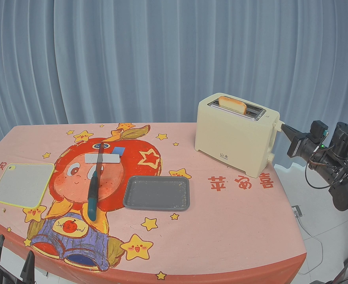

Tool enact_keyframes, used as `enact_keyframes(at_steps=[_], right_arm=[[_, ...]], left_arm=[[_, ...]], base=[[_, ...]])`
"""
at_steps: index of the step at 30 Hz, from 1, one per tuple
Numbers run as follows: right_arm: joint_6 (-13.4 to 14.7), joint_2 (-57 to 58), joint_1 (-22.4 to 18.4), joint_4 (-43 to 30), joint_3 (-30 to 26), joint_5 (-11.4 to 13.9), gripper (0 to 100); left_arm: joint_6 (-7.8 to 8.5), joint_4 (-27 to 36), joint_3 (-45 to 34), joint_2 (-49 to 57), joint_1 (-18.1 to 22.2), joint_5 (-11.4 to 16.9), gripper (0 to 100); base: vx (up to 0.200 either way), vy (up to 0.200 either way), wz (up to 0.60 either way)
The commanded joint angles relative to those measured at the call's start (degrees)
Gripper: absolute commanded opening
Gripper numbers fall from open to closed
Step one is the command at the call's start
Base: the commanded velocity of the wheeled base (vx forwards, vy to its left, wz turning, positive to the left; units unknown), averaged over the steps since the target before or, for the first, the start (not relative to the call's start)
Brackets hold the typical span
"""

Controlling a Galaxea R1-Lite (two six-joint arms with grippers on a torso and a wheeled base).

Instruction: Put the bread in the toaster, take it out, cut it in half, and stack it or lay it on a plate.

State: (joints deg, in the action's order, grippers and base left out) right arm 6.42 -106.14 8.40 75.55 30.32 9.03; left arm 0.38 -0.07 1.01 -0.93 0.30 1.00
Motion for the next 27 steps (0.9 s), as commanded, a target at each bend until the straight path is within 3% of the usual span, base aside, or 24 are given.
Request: enact_keyframes(at_steps=[1, 27], right_arm=[[0.0, -0.2, 0.0, 0.0, -0.1, 0.0, 0], [-0.4, -1.8, 0.0, 0.0, -1.0, 0.0, 0]], left_arm=[[-0.03, 0.0, -1.0, 0.8, 0.0, 0.0, 100], [-0.03, 0.0, -1.0, 0.8, 0.0, 0.0, 100]], base=[[0.000, 0.000, 0.00], [0.000, 0.000, 0.00]])
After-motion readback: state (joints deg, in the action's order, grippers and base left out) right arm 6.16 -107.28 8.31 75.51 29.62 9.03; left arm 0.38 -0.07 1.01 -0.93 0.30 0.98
